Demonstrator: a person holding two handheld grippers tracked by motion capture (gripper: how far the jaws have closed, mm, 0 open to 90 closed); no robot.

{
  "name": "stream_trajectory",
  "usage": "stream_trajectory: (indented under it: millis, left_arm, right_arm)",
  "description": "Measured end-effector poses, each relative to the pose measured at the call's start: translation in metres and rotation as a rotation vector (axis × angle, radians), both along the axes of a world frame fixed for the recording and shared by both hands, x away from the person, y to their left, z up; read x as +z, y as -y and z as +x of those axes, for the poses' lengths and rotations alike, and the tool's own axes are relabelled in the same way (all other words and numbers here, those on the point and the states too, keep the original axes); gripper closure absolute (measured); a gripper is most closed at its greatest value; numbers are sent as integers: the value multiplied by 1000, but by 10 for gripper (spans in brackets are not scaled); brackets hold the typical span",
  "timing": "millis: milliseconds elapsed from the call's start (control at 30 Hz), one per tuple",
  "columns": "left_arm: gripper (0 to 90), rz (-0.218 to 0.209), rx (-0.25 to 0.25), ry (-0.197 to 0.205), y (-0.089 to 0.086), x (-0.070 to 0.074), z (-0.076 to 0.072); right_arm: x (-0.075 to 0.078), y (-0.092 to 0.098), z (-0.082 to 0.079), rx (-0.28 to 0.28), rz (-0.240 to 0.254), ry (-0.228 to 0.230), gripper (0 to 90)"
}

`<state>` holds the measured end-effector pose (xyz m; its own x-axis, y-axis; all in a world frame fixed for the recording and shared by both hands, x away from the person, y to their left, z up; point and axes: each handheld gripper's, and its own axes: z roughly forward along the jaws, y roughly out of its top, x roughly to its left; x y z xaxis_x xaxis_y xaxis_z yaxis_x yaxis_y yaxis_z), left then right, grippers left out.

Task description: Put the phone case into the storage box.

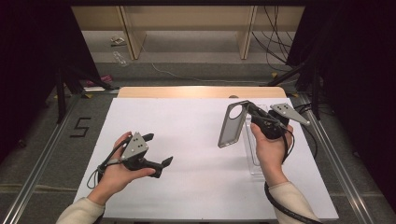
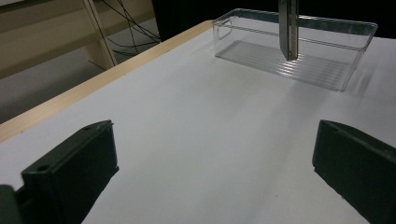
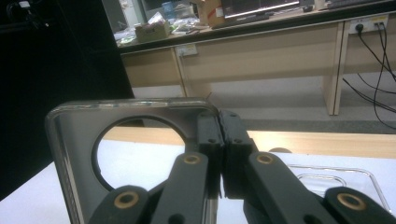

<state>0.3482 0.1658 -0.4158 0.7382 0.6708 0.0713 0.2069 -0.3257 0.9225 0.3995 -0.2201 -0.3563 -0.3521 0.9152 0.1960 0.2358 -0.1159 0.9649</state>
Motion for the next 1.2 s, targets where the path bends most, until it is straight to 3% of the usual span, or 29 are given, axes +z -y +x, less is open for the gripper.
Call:
stream_trajectory:
  millis: [1200]
  left_arm:
    - [0,-4,3,0,0,0,0]
  right_arm:
    - [13,22,-1,-60,26,37,889]
